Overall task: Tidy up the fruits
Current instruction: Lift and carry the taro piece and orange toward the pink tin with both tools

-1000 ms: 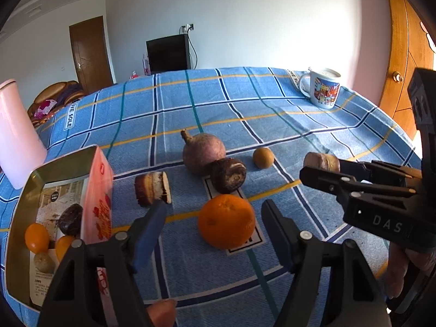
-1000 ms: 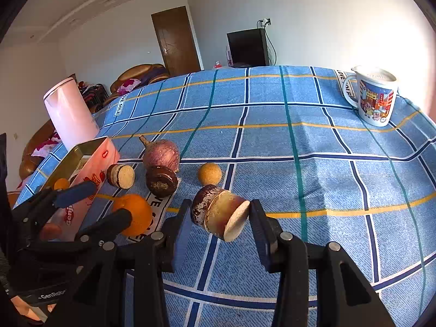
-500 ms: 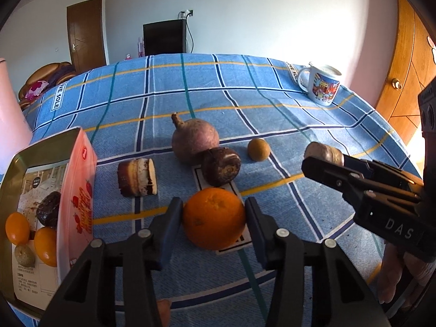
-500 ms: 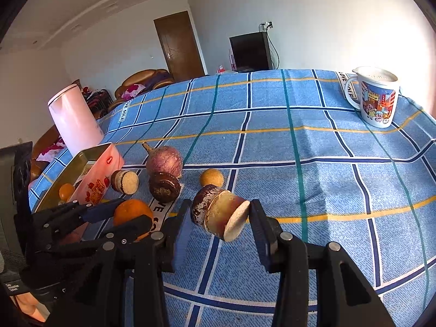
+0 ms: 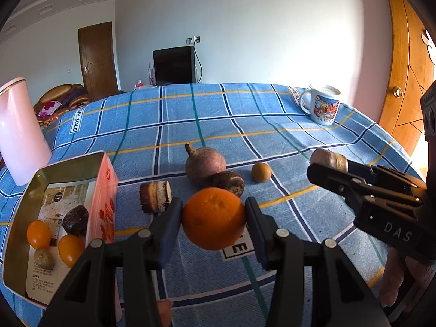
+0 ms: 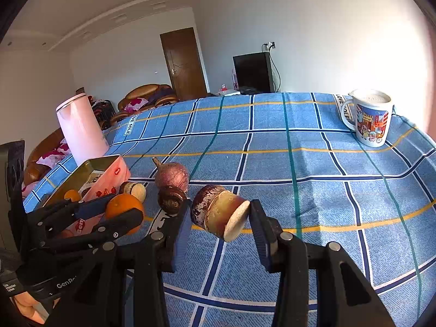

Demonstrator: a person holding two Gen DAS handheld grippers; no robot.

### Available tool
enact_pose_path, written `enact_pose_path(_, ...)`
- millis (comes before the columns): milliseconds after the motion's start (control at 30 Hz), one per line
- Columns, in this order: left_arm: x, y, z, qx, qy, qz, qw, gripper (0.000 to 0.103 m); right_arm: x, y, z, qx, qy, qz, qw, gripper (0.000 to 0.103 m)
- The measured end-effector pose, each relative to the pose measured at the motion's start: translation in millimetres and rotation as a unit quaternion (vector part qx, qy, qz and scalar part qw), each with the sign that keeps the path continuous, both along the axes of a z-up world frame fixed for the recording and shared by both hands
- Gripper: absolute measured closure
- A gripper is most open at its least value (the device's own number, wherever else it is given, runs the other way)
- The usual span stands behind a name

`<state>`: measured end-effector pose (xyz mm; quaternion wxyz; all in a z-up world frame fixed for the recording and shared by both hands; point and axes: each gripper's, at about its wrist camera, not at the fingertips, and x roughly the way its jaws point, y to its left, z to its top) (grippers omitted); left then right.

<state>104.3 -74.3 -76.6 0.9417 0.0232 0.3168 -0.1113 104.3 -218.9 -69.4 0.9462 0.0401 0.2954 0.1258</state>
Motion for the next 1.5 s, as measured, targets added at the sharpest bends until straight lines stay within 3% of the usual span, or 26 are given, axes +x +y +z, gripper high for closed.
enact_pose_path(733, -21, 1, 11, 0.012, -0.069, 0.024, 0.9972, 0.054, -19, -2, 11, 0.001, -0.059, -0.007, 0.998, 0.059)
enact_pose_path(1500, -37, 3, 18, 0.014, -0.114, 0.040, 0.9925, 0.054, -37, 1, 19, -0.005, -0.110, -0.010, 0.994, 0.059)
